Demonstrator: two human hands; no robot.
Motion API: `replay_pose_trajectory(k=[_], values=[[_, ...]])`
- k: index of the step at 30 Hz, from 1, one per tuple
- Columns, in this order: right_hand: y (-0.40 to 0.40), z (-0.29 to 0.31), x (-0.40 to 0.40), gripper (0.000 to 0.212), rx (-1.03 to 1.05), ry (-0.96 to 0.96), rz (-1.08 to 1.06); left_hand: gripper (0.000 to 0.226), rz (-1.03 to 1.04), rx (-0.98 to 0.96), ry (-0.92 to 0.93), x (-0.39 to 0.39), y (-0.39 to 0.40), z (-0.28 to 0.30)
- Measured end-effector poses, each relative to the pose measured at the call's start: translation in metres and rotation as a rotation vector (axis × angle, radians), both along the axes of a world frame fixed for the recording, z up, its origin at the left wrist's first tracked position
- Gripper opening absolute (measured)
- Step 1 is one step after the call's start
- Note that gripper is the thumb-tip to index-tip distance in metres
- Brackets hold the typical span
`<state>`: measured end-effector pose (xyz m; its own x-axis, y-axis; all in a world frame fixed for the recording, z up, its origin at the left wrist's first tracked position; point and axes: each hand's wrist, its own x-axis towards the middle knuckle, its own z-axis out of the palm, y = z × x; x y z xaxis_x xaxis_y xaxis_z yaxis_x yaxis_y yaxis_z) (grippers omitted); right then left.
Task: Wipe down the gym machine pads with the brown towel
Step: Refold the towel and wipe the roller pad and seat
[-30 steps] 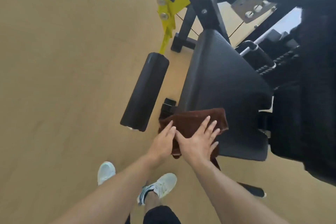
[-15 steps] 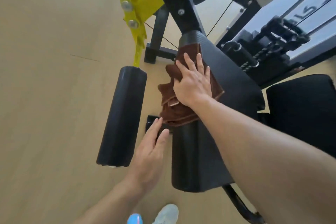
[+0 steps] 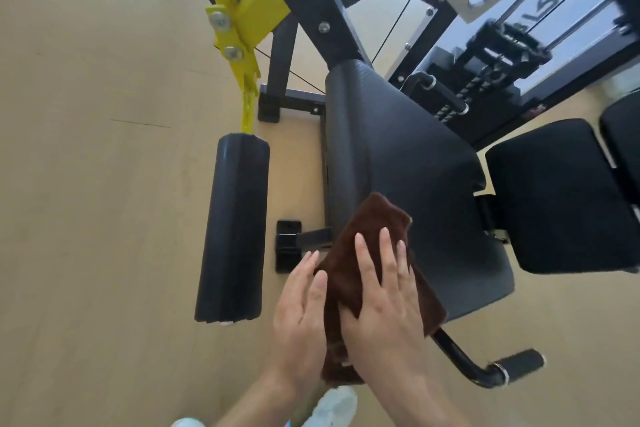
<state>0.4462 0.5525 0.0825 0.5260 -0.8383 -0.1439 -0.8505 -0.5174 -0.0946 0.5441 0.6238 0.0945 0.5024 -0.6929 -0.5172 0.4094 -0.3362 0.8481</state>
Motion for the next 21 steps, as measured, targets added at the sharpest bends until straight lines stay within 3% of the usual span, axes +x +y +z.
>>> replay_pose_trajectory(k=[3,9,15,21], values=[[-0.023,0.000,0.021,0.077,-0.015,-0.015,0.049,0.034,0.022,-0.019,0.016,0.000,-0.007,-0.006],[-0.097,0.005,0.079,0.064,0.003,-0.043,0.129,0.062,0.051,-0.057,-0.060,0.008,-0.036,-0.012],[-0.156,0.006,0.117,0.060,0.068,-0.159,0.154,0.063,0.077,-0.075,-0.196,0.012,-0.073,-0.016],[-0.194,0.005,0.142,0.060,0.118,-0.219,0.122,0.062,0.010,0.047,-0.380,-0.025,-0.092,-0.017]])
